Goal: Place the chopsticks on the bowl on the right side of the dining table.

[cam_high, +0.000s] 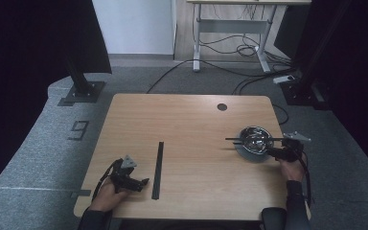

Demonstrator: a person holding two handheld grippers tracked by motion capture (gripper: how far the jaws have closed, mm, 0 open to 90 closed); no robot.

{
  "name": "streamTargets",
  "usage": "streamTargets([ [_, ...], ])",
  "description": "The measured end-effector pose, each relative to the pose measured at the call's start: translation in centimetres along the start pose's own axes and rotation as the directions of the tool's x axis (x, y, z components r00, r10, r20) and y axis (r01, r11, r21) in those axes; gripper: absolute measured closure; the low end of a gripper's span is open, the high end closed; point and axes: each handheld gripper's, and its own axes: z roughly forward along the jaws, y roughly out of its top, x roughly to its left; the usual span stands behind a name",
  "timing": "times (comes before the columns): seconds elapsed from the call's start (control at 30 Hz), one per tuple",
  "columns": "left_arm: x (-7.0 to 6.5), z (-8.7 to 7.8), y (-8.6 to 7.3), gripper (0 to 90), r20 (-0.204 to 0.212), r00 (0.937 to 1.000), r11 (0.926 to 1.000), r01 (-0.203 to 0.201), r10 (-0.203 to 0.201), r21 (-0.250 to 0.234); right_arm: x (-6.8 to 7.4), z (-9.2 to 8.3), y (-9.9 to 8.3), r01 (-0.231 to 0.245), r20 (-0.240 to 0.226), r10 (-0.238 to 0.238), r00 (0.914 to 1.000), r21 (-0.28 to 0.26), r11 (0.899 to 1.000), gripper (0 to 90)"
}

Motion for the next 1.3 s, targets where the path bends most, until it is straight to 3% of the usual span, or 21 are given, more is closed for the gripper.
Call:
streamTargets([
  [0.37, 0.0, 0.0, 0.0, 0.0, 0.0, 1.0, 1.0, 0.0, 0.0, 0.0, -0.1, -0.9, 0.3, 0.027, 0.024, -0.027, 0.9994, 0.008, 1.0, 4.1],
  [0.67, 0.0, 0.0, 0.0, 0.0, 0.0, 1.0, 1.0, -0.003, 0.003, 0.0, 0.1, -2.4, 0.5, 0.057, -0.002, -0.057, 0.9984, 0.03, 0.998, 0.0],
  [0.83, 0.0, 0.0, 0.0, 0.0, 0.0, 1.0, 1.0, -0.003, 0.003, 0.0, 0.5, -3.7, 0.2, 0.081, -0.014, -0.08, 0.9967, 0.039, 0.996, 0.0],
  [1.3, 0.0, 0.0, 0.0, 0.0, 0.0, 1.0, 1.0, -0.003, 0.003, 0.0, 1.9, -7.8, -1.4, 0.091, -0.033, -0.088, 0.9956, 0.098, 0.991, 0.0],
])
